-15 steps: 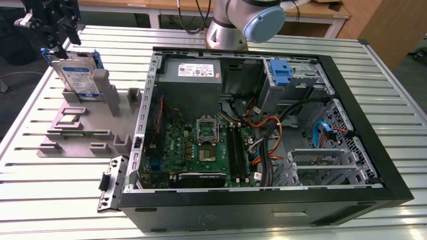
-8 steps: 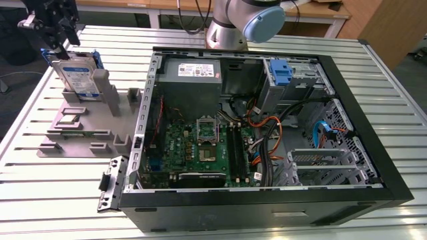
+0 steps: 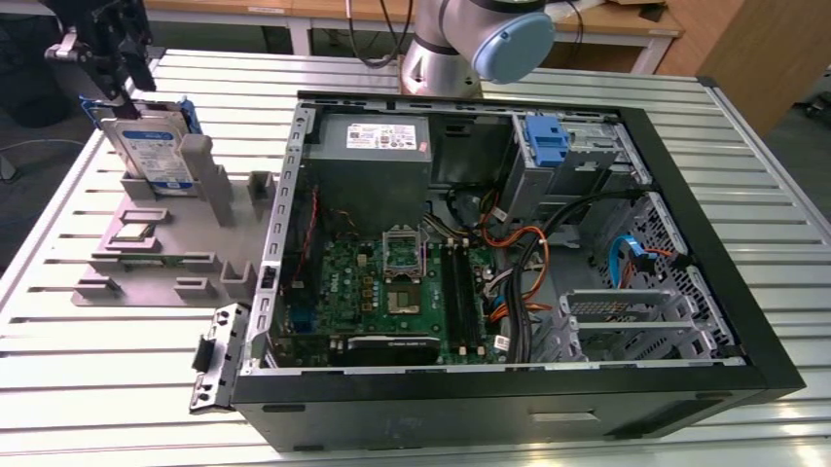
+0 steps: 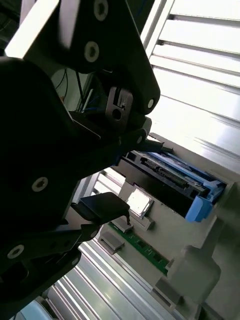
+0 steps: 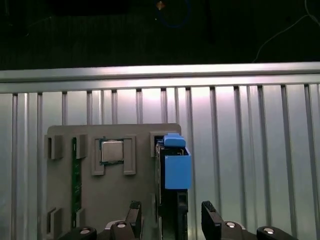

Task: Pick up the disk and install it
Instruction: 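Pick up the disk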

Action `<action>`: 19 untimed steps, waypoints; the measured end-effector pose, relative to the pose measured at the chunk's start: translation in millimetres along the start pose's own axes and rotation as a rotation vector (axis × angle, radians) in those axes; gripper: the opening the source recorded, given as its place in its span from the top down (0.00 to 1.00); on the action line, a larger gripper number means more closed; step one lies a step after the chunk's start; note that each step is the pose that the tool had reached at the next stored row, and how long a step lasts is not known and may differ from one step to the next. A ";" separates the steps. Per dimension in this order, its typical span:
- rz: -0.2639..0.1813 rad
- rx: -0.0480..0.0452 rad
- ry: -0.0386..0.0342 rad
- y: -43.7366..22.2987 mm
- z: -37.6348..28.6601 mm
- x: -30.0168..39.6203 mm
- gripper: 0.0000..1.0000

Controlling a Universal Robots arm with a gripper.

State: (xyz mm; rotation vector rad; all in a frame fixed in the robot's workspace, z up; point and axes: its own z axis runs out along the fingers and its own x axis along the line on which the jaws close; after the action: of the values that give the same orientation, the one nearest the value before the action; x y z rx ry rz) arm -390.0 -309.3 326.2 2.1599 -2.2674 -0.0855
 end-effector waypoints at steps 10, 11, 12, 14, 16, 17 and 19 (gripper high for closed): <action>-0.052 -0.0019 0.0025 0.9 3.8 -2.1 0.41; -0.052 -0.0018 0.0025 0.9 3.9 -2.1 0.41; -0.052 -0.0018 0.0025 0.9 3.9 -2.1 0.41; -0.052 -0.0017 0.0025 0.9 4.0 -2.1 0.41; -0.052 -0.0014 0.0023 0.8 5.9 -2.1 0.41; -0.052 -0.0017 0.0024 0.7 7.0 -2.0 0.41; -0.052 -0.0016 0.0024 0.6 9.8 -1.9 0.41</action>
State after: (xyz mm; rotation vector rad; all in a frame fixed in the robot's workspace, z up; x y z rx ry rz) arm -390.9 -307.0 316.5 2.2174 -2.2091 -0.0850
